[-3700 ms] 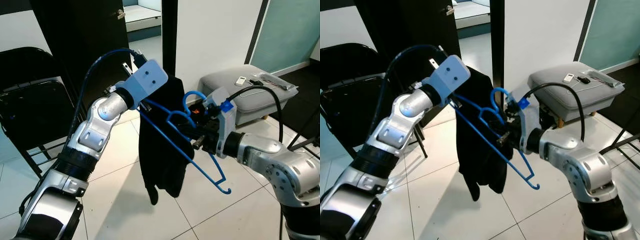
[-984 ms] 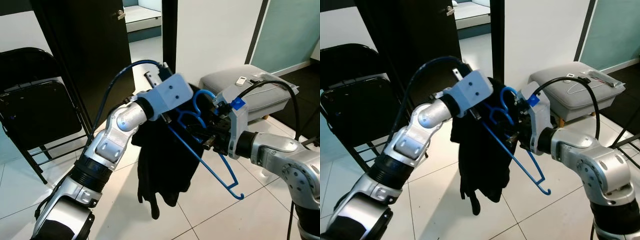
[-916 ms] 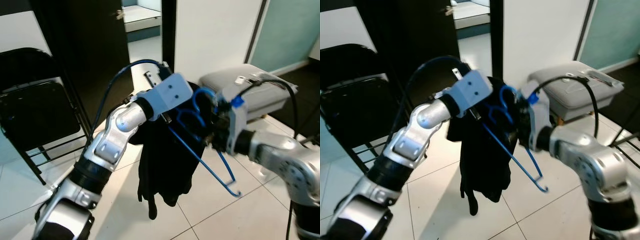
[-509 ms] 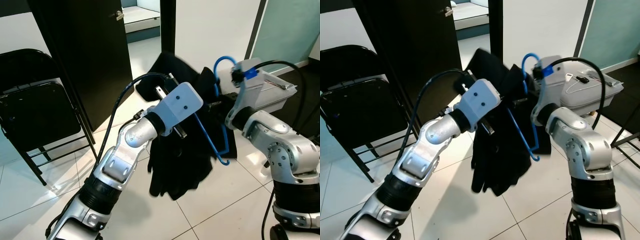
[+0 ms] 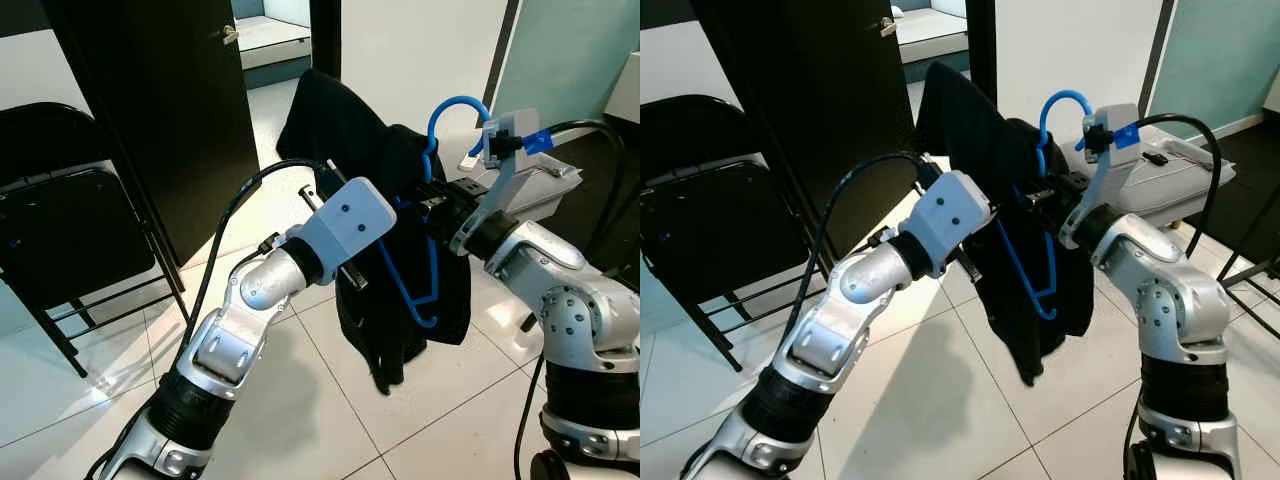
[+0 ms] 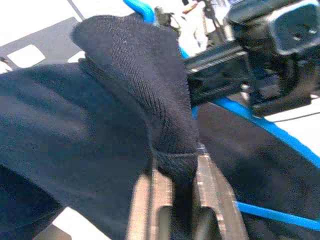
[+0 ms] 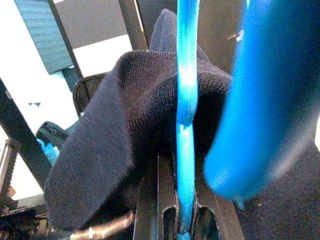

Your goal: Hang hanger

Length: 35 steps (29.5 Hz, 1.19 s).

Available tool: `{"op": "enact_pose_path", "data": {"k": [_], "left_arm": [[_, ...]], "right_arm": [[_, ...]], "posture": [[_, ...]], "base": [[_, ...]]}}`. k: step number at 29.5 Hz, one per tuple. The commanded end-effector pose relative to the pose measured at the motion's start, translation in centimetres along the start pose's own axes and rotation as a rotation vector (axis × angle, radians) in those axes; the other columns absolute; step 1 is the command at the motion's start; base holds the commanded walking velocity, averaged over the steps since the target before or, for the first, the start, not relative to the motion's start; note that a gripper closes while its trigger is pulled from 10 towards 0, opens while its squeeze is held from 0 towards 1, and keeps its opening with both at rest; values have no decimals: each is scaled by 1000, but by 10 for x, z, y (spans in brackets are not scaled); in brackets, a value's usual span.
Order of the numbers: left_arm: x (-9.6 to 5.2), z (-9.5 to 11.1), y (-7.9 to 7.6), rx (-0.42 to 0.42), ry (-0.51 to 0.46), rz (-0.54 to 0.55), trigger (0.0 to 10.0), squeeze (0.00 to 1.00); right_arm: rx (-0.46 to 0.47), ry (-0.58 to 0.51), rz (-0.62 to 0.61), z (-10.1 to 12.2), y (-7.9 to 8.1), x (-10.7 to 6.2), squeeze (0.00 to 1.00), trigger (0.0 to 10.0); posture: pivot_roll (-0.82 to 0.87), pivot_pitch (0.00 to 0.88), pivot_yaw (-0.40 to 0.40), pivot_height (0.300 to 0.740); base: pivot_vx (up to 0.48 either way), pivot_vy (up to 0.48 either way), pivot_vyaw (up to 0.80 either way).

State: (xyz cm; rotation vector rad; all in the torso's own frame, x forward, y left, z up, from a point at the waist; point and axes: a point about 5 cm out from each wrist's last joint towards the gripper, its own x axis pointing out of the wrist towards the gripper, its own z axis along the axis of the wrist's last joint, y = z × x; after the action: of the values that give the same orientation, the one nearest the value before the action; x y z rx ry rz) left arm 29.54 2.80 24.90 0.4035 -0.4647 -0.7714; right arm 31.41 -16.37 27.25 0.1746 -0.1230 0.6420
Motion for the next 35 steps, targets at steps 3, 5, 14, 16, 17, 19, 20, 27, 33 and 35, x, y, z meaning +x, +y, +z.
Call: {"op": "enact_pose_path", "data": {"k": [3,5,14,16,17,19,20,27,33,35], "left_arm": [[1,4,-11,-94,-20,-71,10000,1000],[-1,6,-12,-104,-22,-109,10000,1000],[-30,10,11,-114,26,-299,10000,1000],[-41,20,35,-97,15,-301,10000,1000],[-41,20,35,-97,15,-301,10000,1000],[-41,20,35,-97,15,-301,10000,1000],[-49,35,59,-61,-8,-275,10000,1000],[-65,80,121,143,-79,-146,10000,894],[-66,87,149,337,35,-175,10000,0],[-65,82,145,332,77,-257,10000,0]], "right_arm": [[-42,-50,22,8,2,1,0,10000],[-50,-44,25,8,2,1,0,10000],[-111,14,54,6,-3,-8,0,10000],[-146,54,89,5,-6,-17,0,10000],[-146,54,89,5,-6,-17,0,10000],[-146,54,89,5,-6,-17,0,10000],[-171,89,119,5,-10,-26,0,10000],[-203,146,240,9,-13,-50,0,10000],[-201,240,416,1,-1,-64,0,10000],[-199,255,459,0,3,-65,0,10000]], "posture": [[-107,11,57,740],[-109,13,58,740],[-102,16,58,740],[-99,16,58,740],[-99,16,58,740],[-99,16,58,740],[-96,17,55,740],[-99,17,55,740],[-89,11,60,740],[-84,8,64,740]], "base": [[0,0,0],[0,0,0],[0,0,0],[0,0,0],[0,0,0],[0,0,0],[0,0,0],[0,0,0],[0,0,0],[0,0,0]]}}
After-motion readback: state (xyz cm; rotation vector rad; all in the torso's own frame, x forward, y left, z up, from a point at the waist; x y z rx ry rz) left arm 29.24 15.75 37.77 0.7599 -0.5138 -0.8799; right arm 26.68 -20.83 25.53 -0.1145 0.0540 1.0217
